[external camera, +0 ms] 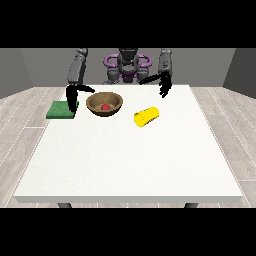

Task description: Pick the cup and pour the ball into the bowl, then pick the bowl and place it on the pad

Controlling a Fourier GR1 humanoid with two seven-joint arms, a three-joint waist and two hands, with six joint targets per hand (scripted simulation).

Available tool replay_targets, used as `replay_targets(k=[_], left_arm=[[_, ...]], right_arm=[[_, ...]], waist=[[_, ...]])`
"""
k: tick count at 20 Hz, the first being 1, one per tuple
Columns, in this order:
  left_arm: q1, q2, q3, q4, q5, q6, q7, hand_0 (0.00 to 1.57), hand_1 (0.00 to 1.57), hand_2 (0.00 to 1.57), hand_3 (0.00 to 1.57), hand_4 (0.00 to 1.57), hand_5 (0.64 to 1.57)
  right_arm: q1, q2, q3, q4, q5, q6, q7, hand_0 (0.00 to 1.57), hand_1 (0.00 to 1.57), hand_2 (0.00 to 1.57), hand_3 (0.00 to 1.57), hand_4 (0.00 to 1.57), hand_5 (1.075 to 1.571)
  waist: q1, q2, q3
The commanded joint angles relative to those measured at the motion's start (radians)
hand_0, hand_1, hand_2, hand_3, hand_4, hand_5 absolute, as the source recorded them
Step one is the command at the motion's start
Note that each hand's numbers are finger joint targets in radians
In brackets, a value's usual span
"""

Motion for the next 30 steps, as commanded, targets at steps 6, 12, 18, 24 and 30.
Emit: replay_targets(k=[6,12,18,24,30], left_arm=[[-0.029,0.001,-0.051,-0.119,0.008,-0.027,0.030,0.00,0.00,0.00,0.00,0.00,1.555],[-0.041,-0.009,-0.080,-0.139,-0.014,-0.026,0.047,0.00,0.00,0.00,0.00,0.00,1.558],[-0.012,0.019,-0.059,-0.110,0.021,-0.086,0.086,0.00,0.00,0.00,0.00,0.00,1.563],[0.039,0.010,-0.059,-0.124,0.020,-0.069,0.079,0.00,0.00,0.00,0.00,0.00,1.564],[-0.023,0.037,-0.039,-0.151,0.052,-0.112,0.110,0.00,0.00,0.00,0.00,0.00,1.568]], right_arm=[[-0.019,-0.018,-0.055,0.148,-0.026,0.024,-0.130,0.00,0.00,0.00,0.00,0.20,1.539],[0.014,0.056,-0.052,0.088,-0.038,-0.018,-0.148,0.00,0.00,0.00,0.00,0.21,1.527],[0.006,0.065,-0.050,0.051,-0.060,-0.041,0.000,0.00,0.00,0.00,0.00,0.36,1.545],[-0.057,0.117,-0.021,0.091,-0.045,-0.124,0.014,0.00,0.00,0.00,0.00,0.37,1.547],[0.023,0.082,0.030,0.160,0.065,-0.249,0.045,1.57,1.57,1.57,1.57,1.04,1.553]], waist=[[0.093,0.100,0.0012],[0.129,0.114,0.0009],[0.130,0.001,-0.0004],[0.098,-0.023,0.0005],[0.136,0.037,-0.0001]])
